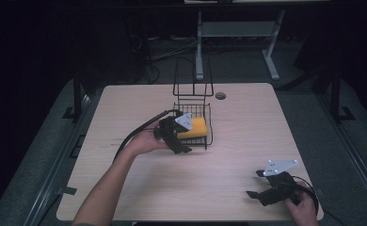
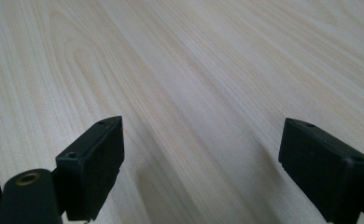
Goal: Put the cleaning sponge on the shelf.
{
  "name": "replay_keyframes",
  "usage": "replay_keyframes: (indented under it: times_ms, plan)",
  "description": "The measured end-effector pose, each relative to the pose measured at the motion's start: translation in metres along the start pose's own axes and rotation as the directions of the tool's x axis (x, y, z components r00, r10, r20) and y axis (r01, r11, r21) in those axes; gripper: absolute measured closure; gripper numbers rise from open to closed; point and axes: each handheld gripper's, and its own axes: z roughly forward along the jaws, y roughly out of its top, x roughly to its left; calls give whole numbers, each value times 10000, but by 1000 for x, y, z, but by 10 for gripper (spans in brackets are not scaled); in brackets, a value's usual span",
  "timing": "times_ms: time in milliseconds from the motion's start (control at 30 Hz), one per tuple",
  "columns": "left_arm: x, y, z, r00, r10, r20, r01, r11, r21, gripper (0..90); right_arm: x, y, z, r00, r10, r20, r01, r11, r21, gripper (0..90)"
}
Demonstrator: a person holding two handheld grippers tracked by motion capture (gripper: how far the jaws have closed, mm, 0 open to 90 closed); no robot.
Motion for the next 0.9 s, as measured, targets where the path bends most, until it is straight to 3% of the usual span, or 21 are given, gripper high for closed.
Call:
replay_keyframes:
  times_ms: [67,233,300,467,500,900]
  plan:
    - [-4,-1,-1,10000,98,-11,-98,9998,168,203,0,0,0,10000,1,-4,-1,10000,30,139]
    - [-12,-6,-5,10000,18,-3,-18,10000,-57,203,0,-1,1,10000,29,-13,-29,10000,-3,138]
    - [-18,-7,-6,9999,139,17,-140,9995,281,203,0,-1,1,10000,71,-11,-71,10000,0,139]
    - [-26,-12,-10,10000,32,-74,-32,10000,-36,205,0,0,1,10000,70,-14,-70,10000,36,138]
    - [-29,-14,-10,10000,21,-37,-20,9998,195,203,1,0,2,10000,58,-8,-58,10000,31,139]
    - [-58,-35,-19,9996,-127,-239,129,9999,91,203,8,4,2,10000,-89,-43,88,9999,-142,138]
